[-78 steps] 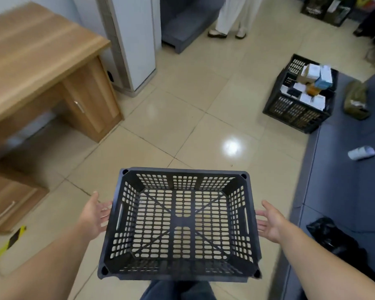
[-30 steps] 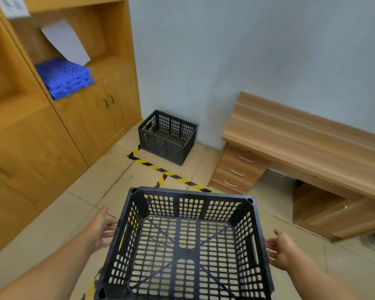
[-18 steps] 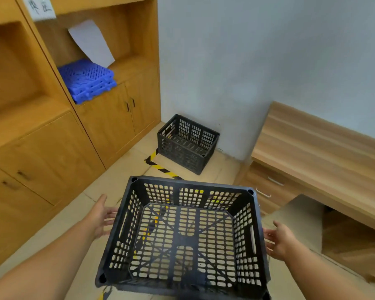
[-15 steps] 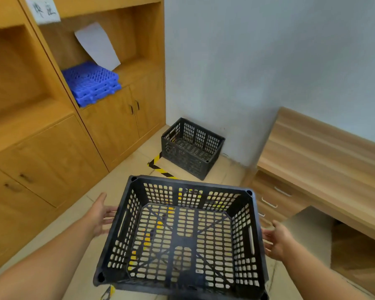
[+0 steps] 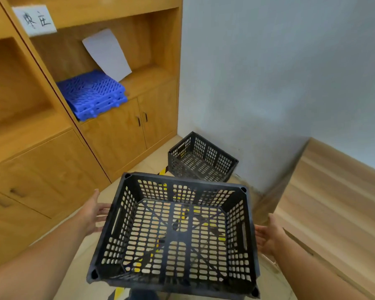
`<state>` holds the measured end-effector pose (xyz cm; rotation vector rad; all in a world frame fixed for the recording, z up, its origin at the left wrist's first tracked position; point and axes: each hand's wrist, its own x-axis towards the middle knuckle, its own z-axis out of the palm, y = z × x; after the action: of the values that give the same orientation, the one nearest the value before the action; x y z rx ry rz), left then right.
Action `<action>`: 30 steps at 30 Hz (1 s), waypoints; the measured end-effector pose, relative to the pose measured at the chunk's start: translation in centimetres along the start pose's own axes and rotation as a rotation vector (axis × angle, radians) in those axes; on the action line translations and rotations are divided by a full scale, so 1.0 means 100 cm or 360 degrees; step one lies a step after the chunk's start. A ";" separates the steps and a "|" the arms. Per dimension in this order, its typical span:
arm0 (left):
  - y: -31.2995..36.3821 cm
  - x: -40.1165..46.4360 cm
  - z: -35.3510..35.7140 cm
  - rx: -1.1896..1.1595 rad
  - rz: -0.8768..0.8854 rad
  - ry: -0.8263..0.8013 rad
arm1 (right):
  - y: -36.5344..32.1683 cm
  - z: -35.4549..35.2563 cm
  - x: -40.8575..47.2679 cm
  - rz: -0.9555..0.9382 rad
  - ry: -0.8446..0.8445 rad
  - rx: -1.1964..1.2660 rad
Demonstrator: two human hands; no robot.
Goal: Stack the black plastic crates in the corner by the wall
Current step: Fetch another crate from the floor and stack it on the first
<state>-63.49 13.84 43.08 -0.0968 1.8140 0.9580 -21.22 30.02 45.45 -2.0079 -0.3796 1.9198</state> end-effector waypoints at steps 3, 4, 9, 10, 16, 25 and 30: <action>0.025 0.020 0.009 -0.0029 -0.0011 -0.0023 | -0.030 0.016 0.011 -0.0019 0.0024 -0.0032; 0.036 0.030 0.013 -0.0026 -0.0015 -0.0033 | -0.040 0.022 0.018 -0.0023 0.0035 -0.0034; 0.102 0.085 0.031 0.0061 -0.0030 -0.0103 | -0.086 0.061 0.044 -0.0007 0.0085 0.0024; 0.118 0.097 0.033 0.0087 -0.0036 -0.0133 | -0.094 0.069 0.047 0.0004 0.0063 0.0048; 0.212 0.159 0.049 0.0199 -0.0086 -0.0295 | -0.140 0.112 0.074 0.0069 0.0146 0.0217; 0.318 0.230 0.100 0.0382 -0.0037 -0.0320 | -0.193 0.160 0.119 0.0059 0.0301 0.0420; 0.356 0.259 0.142 0.0467 -0.0033 -0.0333 | -0.225 0.164 0.153 0.0059 0.0362 0.0519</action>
<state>-81.67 56.27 39.97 0.1614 1.7345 0.6523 -35.91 57.73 40.47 -1.9916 0.0278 1.6243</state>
